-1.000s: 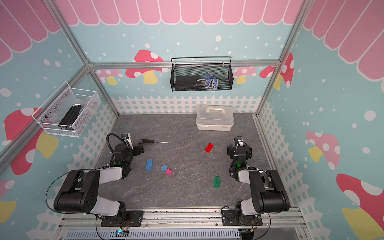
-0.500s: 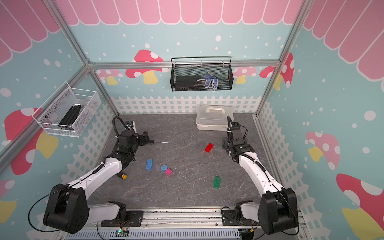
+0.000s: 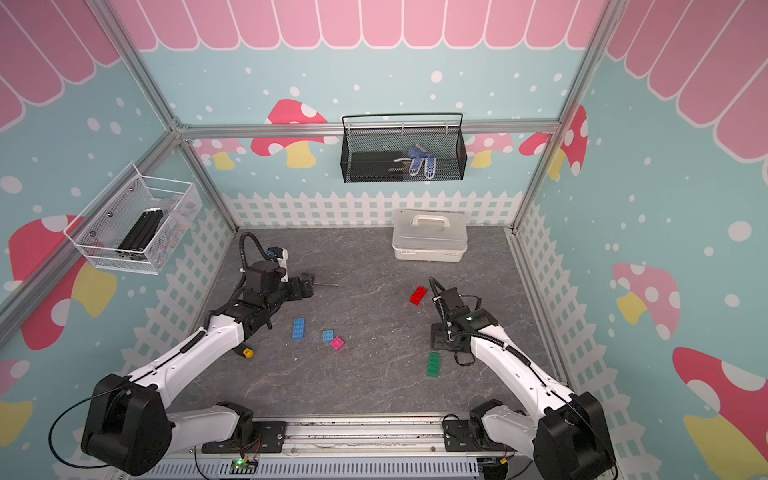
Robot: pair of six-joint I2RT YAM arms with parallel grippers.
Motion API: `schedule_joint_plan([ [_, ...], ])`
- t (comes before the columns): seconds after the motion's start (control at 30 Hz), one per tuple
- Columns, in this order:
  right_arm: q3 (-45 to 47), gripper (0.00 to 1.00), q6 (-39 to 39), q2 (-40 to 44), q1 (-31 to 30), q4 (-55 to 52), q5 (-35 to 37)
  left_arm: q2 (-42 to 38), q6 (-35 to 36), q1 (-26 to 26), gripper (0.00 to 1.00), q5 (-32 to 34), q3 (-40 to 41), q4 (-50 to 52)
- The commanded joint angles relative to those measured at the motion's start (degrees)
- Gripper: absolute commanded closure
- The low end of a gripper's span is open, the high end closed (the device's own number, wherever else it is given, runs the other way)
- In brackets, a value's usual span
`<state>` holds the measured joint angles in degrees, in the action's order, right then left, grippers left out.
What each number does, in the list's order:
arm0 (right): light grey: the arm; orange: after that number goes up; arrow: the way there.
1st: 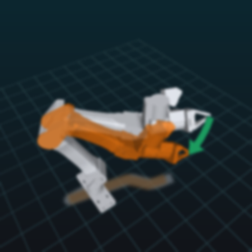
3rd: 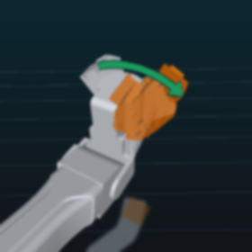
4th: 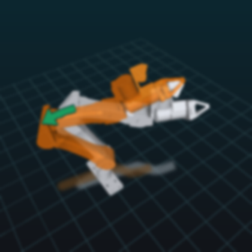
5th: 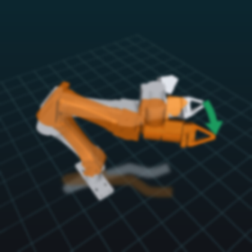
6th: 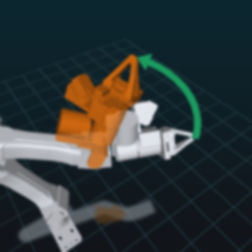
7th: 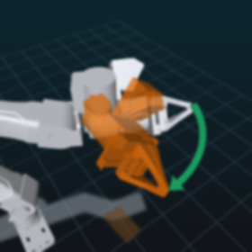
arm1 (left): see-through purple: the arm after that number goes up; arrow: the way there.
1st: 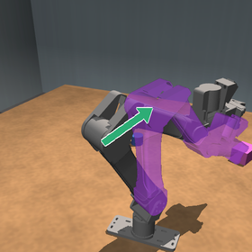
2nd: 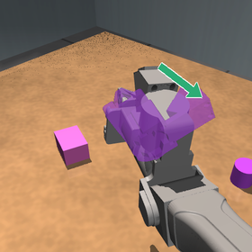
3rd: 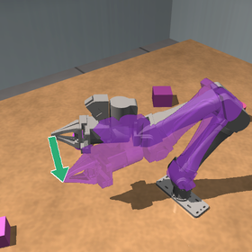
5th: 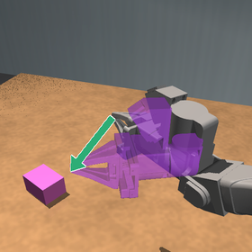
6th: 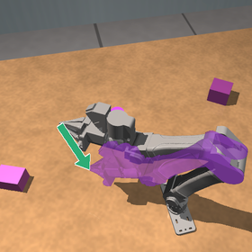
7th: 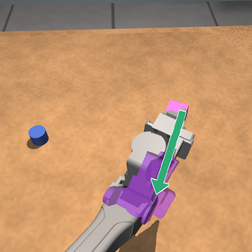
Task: Assemble the number 5 with lego
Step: Move the lego brick at the center of the board.
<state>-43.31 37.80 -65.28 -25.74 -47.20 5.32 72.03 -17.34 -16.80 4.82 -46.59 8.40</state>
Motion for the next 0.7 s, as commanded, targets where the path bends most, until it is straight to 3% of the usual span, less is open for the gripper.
schedule_joint_plan([
  [0.0, 1.75, 0.28, 4.44, -0.77, -2.62, -0.01, -2.81, -1.04, -2.46, -0.68, 0.01, -1.73, -0.96, 4.09],
  [0.27, 3.60, 0.32, 5.50, -6.48, -5.82, 3.89, -4.56, -1.07, -3.58, -1.67, 0.01, -2.34, 0.59, 5.25],
  [0.67, 4.16, 0.49, 4.24, -11.35, -8.24, 4.28, -4.00, 0.44, -4.47, -1.69, 0.01, -2.90, 1.19, 6.12],
])
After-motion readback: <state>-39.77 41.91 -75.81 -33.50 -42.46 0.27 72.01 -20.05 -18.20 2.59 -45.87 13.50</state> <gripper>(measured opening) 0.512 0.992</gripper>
